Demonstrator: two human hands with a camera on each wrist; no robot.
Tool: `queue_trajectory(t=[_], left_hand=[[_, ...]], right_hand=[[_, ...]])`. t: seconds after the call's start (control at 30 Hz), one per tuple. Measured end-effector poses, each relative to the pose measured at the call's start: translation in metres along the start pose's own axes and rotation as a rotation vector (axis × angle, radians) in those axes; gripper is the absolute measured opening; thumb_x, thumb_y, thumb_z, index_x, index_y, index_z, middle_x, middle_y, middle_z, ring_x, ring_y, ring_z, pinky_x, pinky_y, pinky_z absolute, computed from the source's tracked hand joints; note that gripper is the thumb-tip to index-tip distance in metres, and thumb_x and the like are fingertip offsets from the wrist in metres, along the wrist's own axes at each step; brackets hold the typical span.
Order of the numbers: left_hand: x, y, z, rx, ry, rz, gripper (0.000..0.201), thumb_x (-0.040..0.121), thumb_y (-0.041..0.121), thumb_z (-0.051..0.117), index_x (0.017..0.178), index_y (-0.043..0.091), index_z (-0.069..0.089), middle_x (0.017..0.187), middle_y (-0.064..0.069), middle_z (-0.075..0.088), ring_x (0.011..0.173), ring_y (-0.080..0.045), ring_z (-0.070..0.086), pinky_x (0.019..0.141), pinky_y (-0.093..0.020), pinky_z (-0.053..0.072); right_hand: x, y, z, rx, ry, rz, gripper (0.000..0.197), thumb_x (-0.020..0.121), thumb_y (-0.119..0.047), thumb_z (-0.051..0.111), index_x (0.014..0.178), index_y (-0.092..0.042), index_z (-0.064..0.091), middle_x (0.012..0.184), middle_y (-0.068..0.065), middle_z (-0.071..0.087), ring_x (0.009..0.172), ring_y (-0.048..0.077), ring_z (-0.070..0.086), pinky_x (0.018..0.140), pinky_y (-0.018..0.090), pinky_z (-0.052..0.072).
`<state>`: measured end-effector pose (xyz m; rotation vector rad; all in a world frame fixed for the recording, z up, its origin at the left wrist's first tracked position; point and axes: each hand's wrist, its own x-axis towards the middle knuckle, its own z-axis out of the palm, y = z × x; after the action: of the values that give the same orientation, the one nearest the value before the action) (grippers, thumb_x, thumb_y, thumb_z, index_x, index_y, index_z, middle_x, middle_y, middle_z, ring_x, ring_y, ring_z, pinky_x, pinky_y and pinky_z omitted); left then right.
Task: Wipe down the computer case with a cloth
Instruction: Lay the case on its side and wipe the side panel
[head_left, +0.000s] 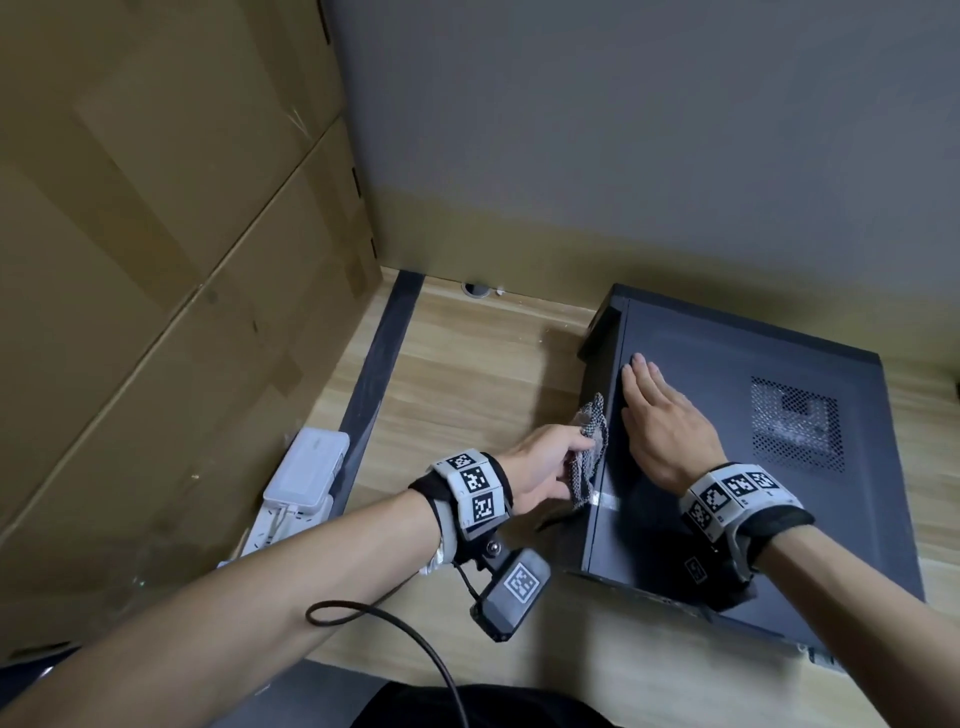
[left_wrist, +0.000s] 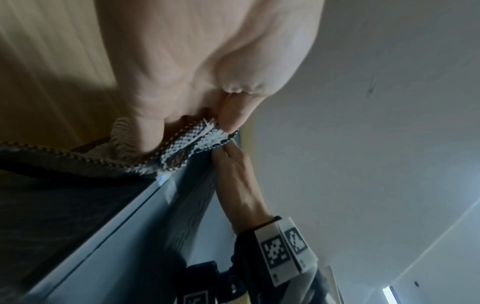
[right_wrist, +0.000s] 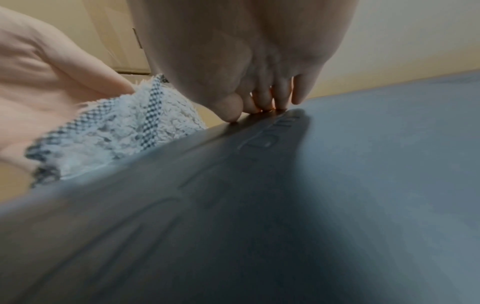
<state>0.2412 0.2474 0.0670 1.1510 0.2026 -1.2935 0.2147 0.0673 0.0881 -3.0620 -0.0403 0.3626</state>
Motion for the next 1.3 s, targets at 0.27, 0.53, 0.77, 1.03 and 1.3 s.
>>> queue_trajectory(t=[0.27, 0.53, 0.77, 1.03, 1.3], left_hand=[[0.031, 0.04, 0.0, -0.048, 0.024, -0.022, 0.05, 0.097, 0.019, 0.04, 0.147, 0.013, 0.037, 0.154, -0.01, 0.036, 0.141, -0.03, 0.034, 0.115, -0.054, 0.024], [0.055, 0.051, -0.003, -0.002, 0.147, -0.1, 0.058, 0.096, 0.023, 0.042, 0.151, 0.01, 0.03, 0.16, -0.01, 0.023, 0.148, -0.03, 0.018, 0.118, -0.058, 0.012], [0.071, -0.001, -0.019, 0.01, 0.258, -0.191, 0.049, 0.091, 0.029, 0.042, 0.137, 0.01, 0.045, 0.143, -0.012, 0.048, 0.126, -0.034, 0.049, 0.098, -0.045, 0.041], [0.024, -0.047, -0.017, 0.053, 0.226, -0.247, 0.037, 0.099, 0.022, 0.033, 0.133, 0.011, 0.042, 0.128, -0.018, 0.054, 0.115, -0.034, 0.053, 0.101, -0.048, 0.036], [0.008, -0.089, -0.022, 0.014, 0.209, -0.283, 0.043, 0.1, 0.019, 0.03, 0.14, 0.004, 0.037, 0.142, -0.025, 0.046, 0.128, -0.041, 0.046, 0.1, -0.054, 0.038]], right_hand=[[0.001, 0.011, -0.004, 0.052, -0.045, -0.035, 0.059, 0.102, -0.017, 0.036, 0.156, -0.005, 0.016, 0.165, 0.014, 0.008, 0.152, 0.029, 0.011, 0.122, 0.037, 0.021], [0.006, 0.006, -0.024, 0.061, -0.171, 0.002, 0.063, 0.102, -0.019, 0.034, 0.158, -0.008, 0.006, 0.166, 0.011, -0.002, 0.153, 0.023, 0.002, 0.123, 0.032, 0.01], [0.009, 0.004, -0.035, 0.062, -0.254, 0.024, 0.061, 0.103, -0.021, 0.032, 0.158, -0.009, 0.007, 0.166, 0.009, -0.002, 0.153, 0.022, 0.004, 0.124, 0.035, 0.012], [0.007, -0.004, -0.033, 0.089, -0.24, 0.062, 0.062, 0.101, -0.017, 0.032, 0.158, -0.009, 0.007, 0.166, 0.009, -0.002, 0.153, 0.021, 0.001, 0.124, 0.034, 0.01], [-0.01, -0.01, -0.029, 0.08, -0.186, 0.045, 0.064, 0.1, -0.016, 0.036, 0.157, -0.006, 0.01, 0.165, 0.013, -0.001, 0.153, 0.024, 0.004, 0.123, 0.035, 0.011]])
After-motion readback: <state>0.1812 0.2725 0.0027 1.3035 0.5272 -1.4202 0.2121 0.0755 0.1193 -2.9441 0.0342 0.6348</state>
